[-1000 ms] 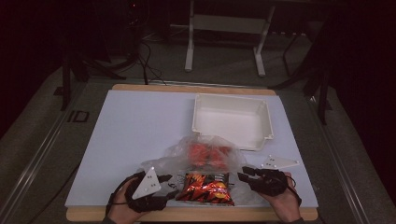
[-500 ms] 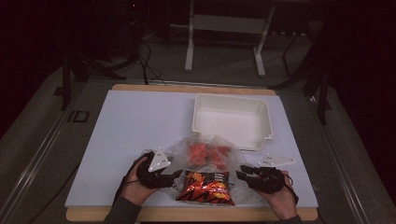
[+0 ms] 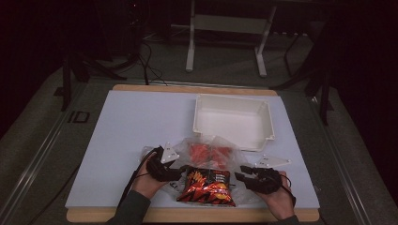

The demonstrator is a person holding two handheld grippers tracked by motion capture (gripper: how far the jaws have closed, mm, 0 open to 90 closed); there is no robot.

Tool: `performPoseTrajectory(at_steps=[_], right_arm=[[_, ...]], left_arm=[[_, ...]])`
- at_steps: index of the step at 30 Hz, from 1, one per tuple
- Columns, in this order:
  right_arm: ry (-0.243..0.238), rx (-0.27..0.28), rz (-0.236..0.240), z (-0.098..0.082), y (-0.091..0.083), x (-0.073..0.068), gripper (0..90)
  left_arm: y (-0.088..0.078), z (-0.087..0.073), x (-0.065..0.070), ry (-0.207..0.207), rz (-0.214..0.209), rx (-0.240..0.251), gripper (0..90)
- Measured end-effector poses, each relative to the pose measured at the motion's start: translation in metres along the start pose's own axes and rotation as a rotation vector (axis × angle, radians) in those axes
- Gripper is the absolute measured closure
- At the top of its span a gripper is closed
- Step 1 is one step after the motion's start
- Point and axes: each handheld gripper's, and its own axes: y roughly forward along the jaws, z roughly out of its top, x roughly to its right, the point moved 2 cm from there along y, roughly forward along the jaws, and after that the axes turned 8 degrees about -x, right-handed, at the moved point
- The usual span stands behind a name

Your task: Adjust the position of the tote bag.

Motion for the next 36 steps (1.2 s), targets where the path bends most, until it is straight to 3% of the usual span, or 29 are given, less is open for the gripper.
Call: performPoseTrajectory(at_steps=[5, 6, 11, 15, 17, 18, 22, 23, 24, 25, 28, 33, 36], right_arm=[[-0.036, -0.025, -0.012, 0.0, 0.004, -0.005, 51.9], [-0.074, -0.065, -0.052, 0.001, 0.011, -0.006, 52.1], [-0.082, -0.065, -0.043, 0.005, 0.011, -0.002, 77.7], [-0.061, -0.042, -0.038, 0.006, 0.002, 0.006, 85.0], [-0.062, -0.039, -0.04, 0.006, 0.0, 0.008, 85.0], [-0.052, -0.034, -0.034, 0.005, -0.003, 0.01, 86.3], [-0.05, -0.033, -0.036, 0.005, -0.004, 0.011, 86.5], [-0.05, -0.033, -0.038, 0.006, -0.004, 0.011, 86.8], [-0.047, -0.034, -0.04, 0.007, -0.002, 0.011, 86.8], [-0.046, -0.036, -0.037, 0.007, -0.001, 0.011, 86.8], [-0.048, -0.036, -0.032, 0.009, 0.0, 0.011, 86.7], [-0.049, -0.037, -0.022, 0.012, 0.002, 0.009, 86.6], [-0.05, -0.034, -0.018, 0.013, 0.003, 0.01, 86.7]], left_arm=[[0.005, 0.001, 0.0, 0.001, 0.011, -0.019, 42.2], [0.007, 0.001, -0.001, 0.002, 0.029, -0.038, 49.7], [0.003, -0.001, -0.004, 0.061, -0.013, -0.06, 81.4], [-0.008, -0.005, -0.007, 0.094, -0.028, -0.037, 88.8], [-0.008, -0.005, -0.007, 0.094, -0.028, -0.037, 88.8], [-0.015, -0.005, -0.009, 0.09, -0.025, -0.011, 86.8], [-0.019, -0.003, -0.007, 0.104, -0.049, 0.031, 69.6], [-0.02, 0.0, -0.003, 0.119, -0.045, 0.054, 69.6], [-0.02, 0.002, -0.002, 0.121, -0.035, 0.062, 57.6], [-0.019, 0.004, -0.001, 0.126, -0.032, 0.065, 51.2], [-0.015, 0.011, 0.001, 0.113, -0.052, 0.08, 39.1], [-0.001, 0.022, 0.001, 0.079, -0.037, 0.061, 37.3], [0.01, 0.027, 0.003, 0.087, -0.045, 0.02, 43.4]])
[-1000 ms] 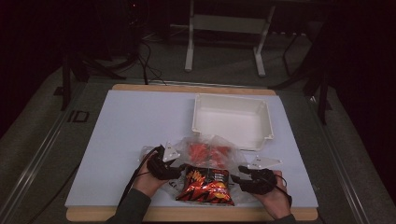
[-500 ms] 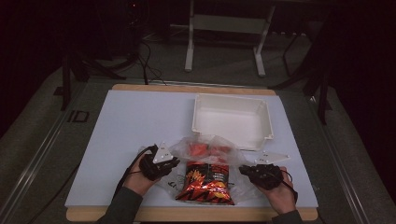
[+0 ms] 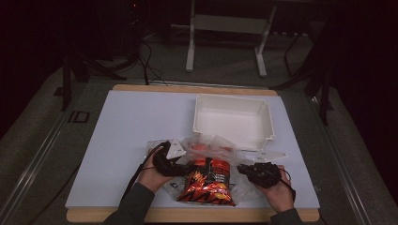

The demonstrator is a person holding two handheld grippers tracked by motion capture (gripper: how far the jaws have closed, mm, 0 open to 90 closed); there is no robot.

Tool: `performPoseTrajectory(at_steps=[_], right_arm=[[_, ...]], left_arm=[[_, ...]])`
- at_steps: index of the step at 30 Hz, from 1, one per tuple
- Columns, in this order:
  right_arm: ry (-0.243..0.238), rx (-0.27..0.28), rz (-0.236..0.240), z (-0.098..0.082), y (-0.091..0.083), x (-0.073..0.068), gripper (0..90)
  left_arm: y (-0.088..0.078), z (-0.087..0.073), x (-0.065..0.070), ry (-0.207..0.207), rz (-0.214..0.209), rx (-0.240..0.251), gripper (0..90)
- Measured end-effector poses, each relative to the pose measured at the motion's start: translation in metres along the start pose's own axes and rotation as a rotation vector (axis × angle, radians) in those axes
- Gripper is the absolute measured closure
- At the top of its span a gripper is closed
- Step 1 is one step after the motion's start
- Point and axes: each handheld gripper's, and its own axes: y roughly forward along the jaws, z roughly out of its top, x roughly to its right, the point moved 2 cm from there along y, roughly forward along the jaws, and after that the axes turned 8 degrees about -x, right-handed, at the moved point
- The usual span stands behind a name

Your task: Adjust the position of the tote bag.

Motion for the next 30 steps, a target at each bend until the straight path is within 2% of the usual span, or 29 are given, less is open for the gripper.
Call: performPoseTrajectory(at_steps=[2, 4, 5, 6, 8, 11, 13, 14, 15, 16, 19, 22, 23, 24, 26, 28, 29, 30], right_arm=[[0.001, 0.008, 0.0, 0.001, 0.001, 0.001, 86.7], [0.012, 0.01, 0.001, 0.001, 0.0, 0.003, 86.8], [0.017, 0.011, 0.0, 0.001, 0.0, 0.005, 86.8], [0.017, 0.011, 0.0, 0.001, 0.0, 0.005, 86.8], [0.033, 0.023, -0.003, 0.0, -0.004, 0.011, 87.3], [0.054, 0.025, -0.01, 0.0, -0.006, 0.015, 87.6], [0.078, 0.025, -0.018, -0.002, -0.009, 0.021, 88.6], [0.086, 0.024, -0.021, -0.002, -0.01, 0.023, 89.1], [0.09, 0.02, -0.021, -0.002, -0.01, 0.025, 89.3], [0.09, 0.02, -0.021, -0.002, -0.01, 0.025, 89.3], [0.104, -0.001, -0.028, -0.004, -0.009, 0.029, 89.6], [0.115, -0.014, -0.015, -0.006, -0.005, 0.034, 89.8], [0.117, -0.014, -0.009, -0.006, -0.003, 0.034, 89.8], [0.117, -0.014, -0.009, -0.006, -0.003, 0.034, 89.8], [0.121, -0.016, 0.007, -0.006, 0.0, 0.035, 89.8], [0.124, -0.015, 0.015, -0.006, 0.001, 0.035, 89.8], [0.124, -0.015, 0.015, -0.006, 0.001, 0.035, 89.8], [0.125, -0.009, 0.029, -0.005, 0.002, 0.035, 89.8]], left_arm=[[0.006, 0.002, 0.0, 0.002, 0.019, -0.043, 56.3], [0.006, 0.001, 0.0, 0.016, -0.007, -0.055, 74.7], [0.004, 0.0, 0.001, 0.036, -0.024, -0.061, 80.6], [0.004, 0.0, 0.001, 0.036, -0.024, -0.061, 84.7], [-0.002, -0.002, 0.005, 0.089, -0.051, -0.064, 88.3], [-0.014, -0.006, 0.009, 0.164, -0.105, -0.047, 89.0], [-0.022, -0.009, 0.009, 0.191, -0.155, -0.025, 89.2], [-0.029, -0.012, 0.007, 0.2, -0.218, 0.001, 89.2], [-0.029, -0.012, 0.007, 0.2, -0.218, 0.001, 89.3], [-0.033, -0.014, 0.005, 0.198, -0.239, 0.014, 89.3], [-0.041, -0.018, -0.005, 0.15, -0.302, 0.082, 89.2], [-0.044, -0.019, -0.017, 0.081, -0.305, 0.137, 89.1], [-0.044, -0.02, -0.024, 0.032, -0.296, 0.153, 89.1], [-0.044, -0.02, -0.024, 0.032, -0.296, 0.153, 89.1], [-0.042, -0.021, -0.03, -0.016, -0.305, 0.177, 88.9], [-0.04, -0.023, -0.037, -0.081, -0.265, 0.181, 88.9], [-0.04, -0.023, -0.037, -0.081, -0.265, 0.181, 88.8], [-0.036, -0.026, -0.043, -0.142, -0.225, 0.187, 88.8]])
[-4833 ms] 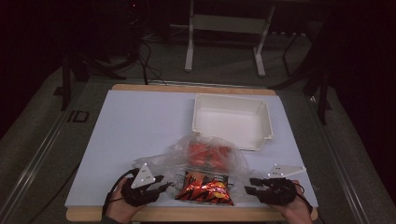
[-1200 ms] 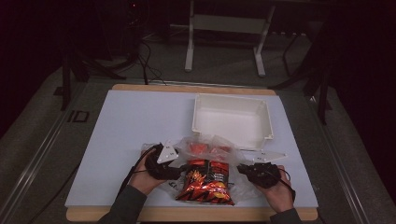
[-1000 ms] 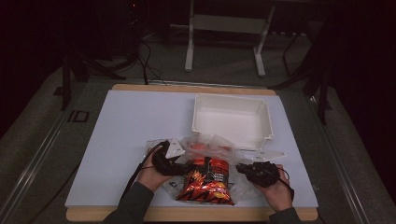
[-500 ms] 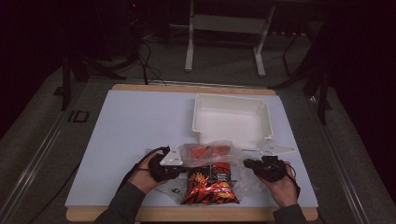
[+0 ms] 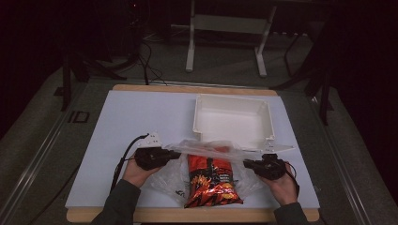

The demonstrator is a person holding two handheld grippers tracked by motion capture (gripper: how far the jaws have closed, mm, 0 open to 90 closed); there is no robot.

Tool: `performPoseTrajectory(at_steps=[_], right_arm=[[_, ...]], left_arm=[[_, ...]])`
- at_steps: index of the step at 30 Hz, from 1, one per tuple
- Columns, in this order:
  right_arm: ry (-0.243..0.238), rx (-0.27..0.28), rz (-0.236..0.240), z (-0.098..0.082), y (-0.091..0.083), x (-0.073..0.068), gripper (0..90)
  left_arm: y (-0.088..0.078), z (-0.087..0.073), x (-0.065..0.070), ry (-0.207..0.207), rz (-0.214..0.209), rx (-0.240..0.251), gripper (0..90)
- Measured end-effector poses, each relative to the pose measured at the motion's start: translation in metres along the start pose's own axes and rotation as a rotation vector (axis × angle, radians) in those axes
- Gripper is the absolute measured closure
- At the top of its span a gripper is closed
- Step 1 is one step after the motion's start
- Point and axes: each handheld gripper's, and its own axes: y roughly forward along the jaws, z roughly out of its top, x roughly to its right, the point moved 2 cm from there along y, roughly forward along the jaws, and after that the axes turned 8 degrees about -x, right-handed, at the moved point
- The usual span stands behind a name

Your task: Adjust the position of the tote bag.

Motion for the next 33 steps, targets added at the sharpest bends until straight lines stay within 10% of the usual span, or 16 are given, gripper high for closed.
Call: performPoseTrajectory(at_steps=[12, 17, 33], right_arm=[[0.081, 0.125, 0.182, 0.005, 0.0, 0.007, 89.8], [0.11, 0.126, 0.099, 0.004, 0.0, 0.012, 89.8], [0.156, 0.111, -0.019, 0.014, 0.009, 0.021, 89.3]], left_arm=[[0.014, -0.001, -0.016, -0.125, 0.26, -0.036, 87.3], [0.019, -0.002, -0.025, -0.167, 0.349, -0.064, 89.6], [0.013, -0.006, -0.036, -0.21, 0.397, -0.063, 88.7]])
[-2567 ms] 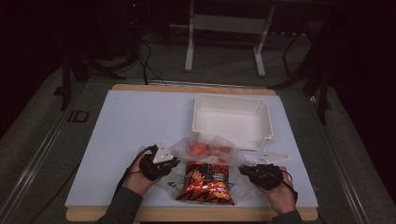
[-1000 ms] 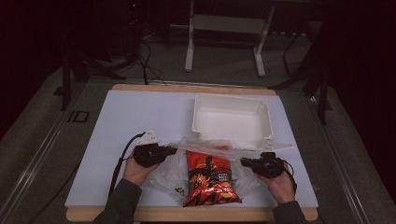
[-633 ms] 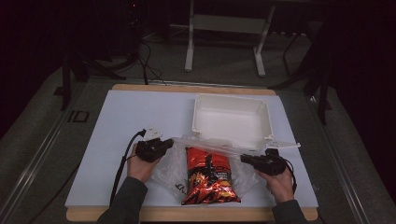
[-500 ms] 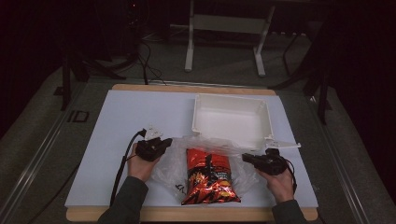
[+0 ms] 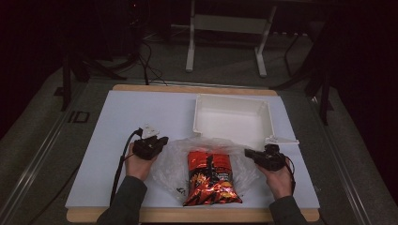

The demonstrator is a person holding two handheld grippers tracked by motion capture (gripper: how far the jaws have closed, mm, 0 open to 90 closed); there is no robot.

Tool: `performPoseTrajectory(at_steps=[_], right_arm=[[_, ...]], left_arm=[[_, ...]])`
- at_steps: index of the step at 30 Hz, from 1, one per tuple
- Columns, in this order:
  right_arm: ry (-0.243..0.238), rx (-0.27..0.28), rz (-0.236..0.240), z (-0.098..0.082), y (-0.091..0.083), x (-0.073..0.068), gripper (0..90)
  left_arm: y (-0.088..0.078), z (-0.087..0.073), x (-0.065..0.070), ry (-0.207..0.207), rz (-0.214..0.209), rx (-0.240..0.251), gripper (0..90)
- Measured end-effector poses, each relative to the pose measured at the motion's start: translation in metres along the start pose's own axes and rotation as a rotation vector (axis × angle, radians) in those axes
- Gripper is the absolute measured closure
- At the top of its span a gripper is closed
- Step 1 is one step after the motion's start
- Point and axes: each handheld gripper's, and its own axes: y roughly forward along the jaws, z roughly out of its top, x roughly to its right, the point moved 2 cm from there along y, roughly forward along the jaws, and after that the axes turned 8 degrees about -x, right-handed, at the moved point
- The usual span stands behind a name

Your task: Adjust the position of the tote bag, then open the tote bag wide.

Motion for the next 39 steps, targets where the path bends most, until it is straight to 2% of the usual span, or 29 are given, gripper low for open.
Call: performPoseTrajectory(at_steps=[2, 3, 4, 7, 11, 12, 14, 15, 21, 25, 34, 37, 39], right_arm=[[0.002, -0.008, 0.001, 0.001, 0.002, 0.001, 87.1], [-0.004, -0.011, 0.003, 0.002, 0.002, 0.0, 83.1], [-0.013, -0.014, 0.01, 0.002, 0.001, -0.001, 76.8], [-0.053, -0.006, 0.014, 0.002, -0.005, -0.008, 67.1], [-0.089, 0.01, 0.015, 0.004, -0.015, -0.014, 58.2], [-0.101, 0.021, 0.022, 0.005, -0.02, -0.016, 54.5], [-0.107, 0.026, 0.022, 0.006, -0.023, -0.016, 54.5], [-0.12, 0.037, 0.037, 0.007, -0.029, -0.018, 50.6], [-0.143, 0.042, 0.046, 0.004, -0.035, -0.024, 49.7], [-0.173, 0.039, 0.063, 0.0, -0.037, -0.029, 51.3], [-0.233, 0.034, 0.106, -0.015, -0.048, -0.041, 57.6], [-0.248, 0.022, 0.107, -0.019, -0.048, -0.042, 58.8], [-0.252, 0.014, 0.112, -0.024, -0.049, -0.043, 59.9]], left_arm=[[-0.001, -0.001, -0.002, -0.008, -0.004, 0.003, 87.9], [-0.001, -0.001, -0.002, -0.008, -0.004, 0.003, 85.4], [-0.005, -0.001, -0.001, 0.001, -0.024, 0.018, 82.1], [-0.015, 0.0, 0.001, -0.002, -0.052, 0.053, 76.3], [-0.027, 0.003, 0.001, 0.004, -0.063, 0.078, 71.1], [-0.033, 0.005, 0.001, 0.008, -0.062, 0.093, 67.4], [-0.033, 0.005, 0.001, 0.008, -0.062, 0.093, 66.2], [-0.042, 0.008, -0.001, 0.009, -0.058, 0.111, 65.2], [-0.052, 0.009, 0.0, 0.007, -0.07, 0.135, 62.8], [-0.061, 0.01, 0.007, 0.032, -0.086, 0.164, 61.5], [-0.076, 0.007, 0.027, 0.102, -0.105, 0.171, 59.5], [-0.079, 0.006, 0.032, 0.114, -0.113, 0.169, 59.5], [-0.082, 0.005, 0.036, 0.115, -0.135, 0.179, 59.4]])
